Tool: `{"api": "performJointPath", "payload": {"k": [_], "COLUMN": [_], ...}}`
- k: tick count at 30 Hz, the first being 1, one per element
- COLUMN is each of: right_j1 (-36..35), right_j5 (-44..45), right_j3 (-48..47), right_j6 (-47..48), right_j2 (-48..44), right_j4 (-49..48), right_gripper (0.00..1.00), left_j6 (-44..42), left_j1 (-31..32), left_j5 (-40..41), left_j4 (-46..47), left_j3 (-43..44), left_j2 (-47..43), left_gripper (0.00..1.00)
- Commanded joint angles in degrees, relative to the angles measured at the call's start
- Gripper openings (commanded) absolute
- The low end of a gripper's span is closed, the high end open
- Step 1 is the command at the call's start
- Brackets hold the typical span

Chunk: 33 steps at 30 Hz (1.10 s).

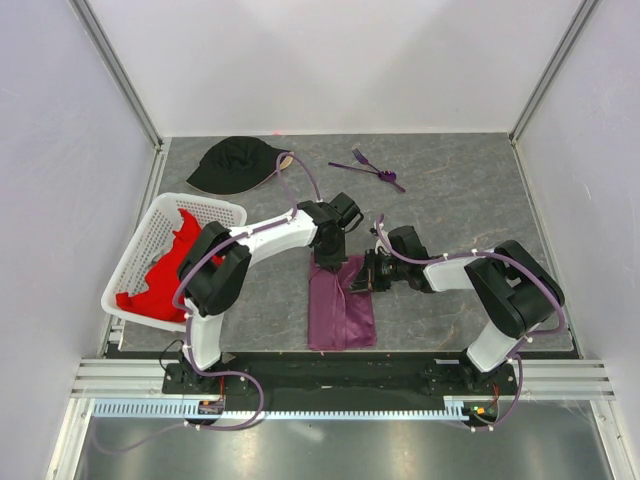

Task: Fold the napkin into a case and place the utensils inside
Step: Smooth out the 2/3-rectangle-folded napkin at the center of the board.

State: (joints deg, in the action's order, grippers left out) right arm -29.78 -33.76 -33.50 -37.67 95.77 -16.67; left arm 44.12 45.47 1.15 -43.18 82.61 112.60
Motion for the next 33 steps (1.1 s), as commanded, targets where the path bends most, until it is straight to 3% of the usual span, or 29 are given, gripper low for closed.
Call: {"api": "performJointPath", "payload": {"k": [1, 14, 17, 21, 23, 24, 30, 33], "right_j1": [0.1, 0.2, 0.1, 0.2, 0.1, 0.1, 0.1, 0.0], "right_j5": [1.1, 1.0, 1.5, 1.4, 1.5, 1.5, 2.6, 1.9], "right_j3": [0.7, 1.0, 0.8, 0.7, 0.7, 0.6, -0.7, -1.2], "right_j6": [2.3, 2.2, 2.7, 2.6, 2.4, 2.4, 3.8, 3.5], "right_j2": [0.7, 0.9, 0.5, 0.1, -0.1, -0.1, -0.9, -1.4], "right_j4": [0.2, 0.5, 1.5, 2.0, 2.2, 2.3, 5.0, 5.7], "right_gripper": [0.12, 0.12, 0.12, 0.13, 0.13, 0.13, 0.13, 0.20], "left_j6": [0.7, 1.0, 0.0, -0.6, -1.6, -1.7, -1.1, -0.2], "left_j1": [0.3, 0.2, 0.2, 0.2, 0.2, 0.2, 0.2, 0.4], "left_j5": [0.3, 2.5, 2.2, 0.6, -0.4, -0.4, -1.0, 0.3], "left_j4": [0.2, 1.1, 1.2, 1.0, 1.1, 1.0, 1.1, 1.2], "left_j3": [2.2, 3.7, 4.2, 4.2, 3.8, 3.5, -1.0, -4.2], "left_j2": [2.1, 2.8, 3.1, 1.5, -0.8, -1.8, -11.0, -14.8], "left_gripper": [0.03, 0.08, 0.14, 0.34, 0.37, 0.46, 0.49, 0.48]}}
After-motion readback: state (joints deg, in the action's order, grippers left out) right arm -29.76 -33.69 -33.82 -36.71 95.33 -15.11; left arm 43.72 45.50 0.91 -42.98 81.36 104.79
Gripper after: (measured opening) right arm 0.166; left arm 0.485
